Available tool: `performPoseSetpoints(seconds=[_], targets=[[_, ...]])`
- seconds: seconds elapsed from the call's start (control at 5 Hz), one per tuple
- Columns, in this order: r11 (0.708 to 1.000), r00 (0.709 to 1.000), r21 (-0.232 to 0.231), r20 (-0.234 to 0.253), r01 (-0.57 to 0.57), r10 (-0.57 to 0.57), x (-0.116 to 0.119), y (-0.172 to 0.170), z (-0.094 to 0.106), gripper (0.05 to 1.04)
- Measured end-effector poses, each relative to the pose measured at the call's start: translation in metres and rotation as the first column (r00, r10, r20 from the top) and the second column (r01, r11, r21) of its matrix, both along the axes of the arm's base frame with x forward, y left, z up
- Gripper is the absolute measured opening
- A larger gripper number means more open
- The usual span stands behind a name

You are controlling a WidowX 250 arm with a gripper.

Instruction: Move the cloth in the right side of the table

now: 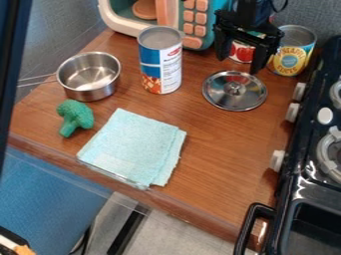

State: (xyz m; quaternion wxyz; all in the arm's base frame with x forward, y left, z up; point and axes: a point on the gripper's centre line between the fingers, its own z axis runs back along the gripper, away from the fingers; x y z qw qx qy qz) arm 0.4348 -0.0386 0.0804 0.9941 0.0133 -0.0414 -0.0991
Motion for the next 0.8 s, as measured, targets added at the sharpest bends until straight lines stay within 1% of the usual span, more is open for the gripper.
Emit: performPoseSetpoints(seconds=[0.2,0.4,0.6,0.8], targets=[[1.0,0.999,-0.004,-0.048,0.004,-0.004,-0.005,0.0,-0.018,1.001],[0.998,0.996,-0.061,-0.088,-0.011,0.006,-0.018,-0.001,-0.035,1.001],[0.991,0.995,-0.124,-0.086,-0.056,0.046,-0.036,0.023,-0.035,1.001],[0.98,0.992,-0.182,-0.117,-0.077,0.056,-0.068,0.041,-0.046,1.001]])
